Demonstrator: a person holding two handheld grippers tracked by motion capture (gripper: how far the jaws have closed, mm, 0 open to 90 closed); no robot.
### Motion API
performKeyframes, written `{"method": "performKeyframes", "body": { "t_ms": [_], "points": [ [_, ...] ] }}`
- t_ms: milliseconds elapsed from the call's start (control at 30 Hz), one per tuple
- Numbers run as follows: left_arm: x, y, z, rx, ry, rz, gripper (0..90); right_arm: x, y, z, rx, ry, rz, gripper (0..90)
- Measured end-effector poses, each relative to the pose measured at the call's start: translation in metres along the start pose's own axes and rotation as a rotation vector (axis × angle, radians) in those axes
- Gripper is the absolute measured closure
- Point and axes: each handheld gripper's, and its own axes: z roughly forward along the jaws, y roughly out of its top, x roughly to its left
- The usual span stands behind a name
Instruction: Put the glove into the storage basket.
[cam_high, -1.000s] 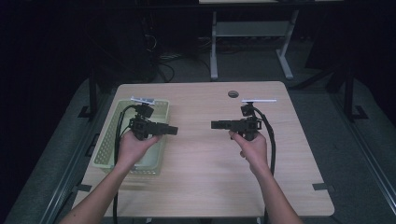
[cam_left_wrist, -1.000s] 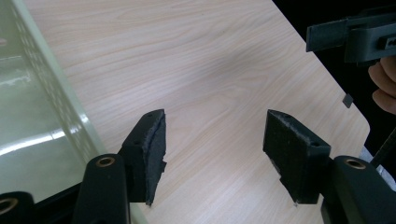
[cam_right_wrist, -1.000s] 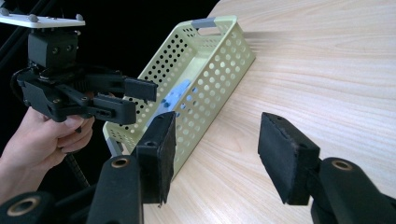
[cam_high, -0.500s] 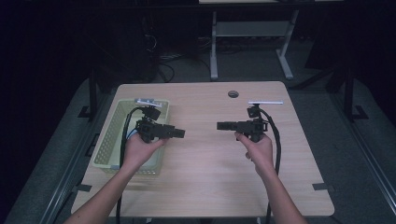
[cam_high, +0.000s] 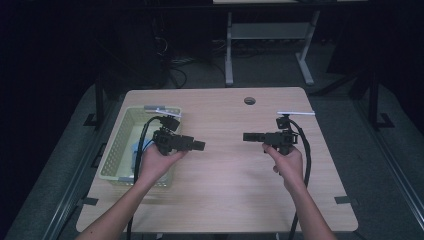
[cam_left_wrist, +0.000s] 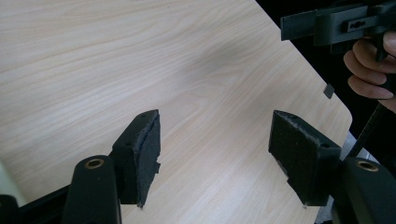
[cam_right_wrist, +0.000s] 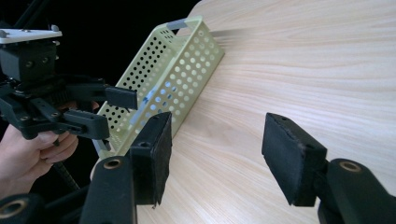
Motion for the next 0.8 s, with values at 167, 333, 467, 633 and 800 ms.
{"method": "performKeyframes", "body": {
  "t_ms": [167,333,467,633,800],
  "points": [
    [-0.004,-0.001,0.005,0.002,-0.019,0.003,32.9,-0.007,-0.004,-0.006,0.006,-0.008,0.009,41.0],
    [-0.010,-0.002,0.008,0.004,-0.019,0.014,32.6,-0.014,-0.010,-0.011,0.011,-0.008,0.011,40.6],
    [-0.014,-0.005,0.013,0.008,-0.019,0.024,32.2,-0.021,-0.016,-0.014,0.015,-0.014,0.025,40.1],
    [-0.017,-0.007,0.022,0.011,-0.053,0.020,31.1,-0.027,-0.024,-0.021,0.007,-0.011,0.037,39.4],
    [-0.021,-0.011,0.030,0.002,-0.070,0.023,30.4,-0.035,-0.032,-0.029,0.003,-0.017,0.049,38.3]
  ]
}}
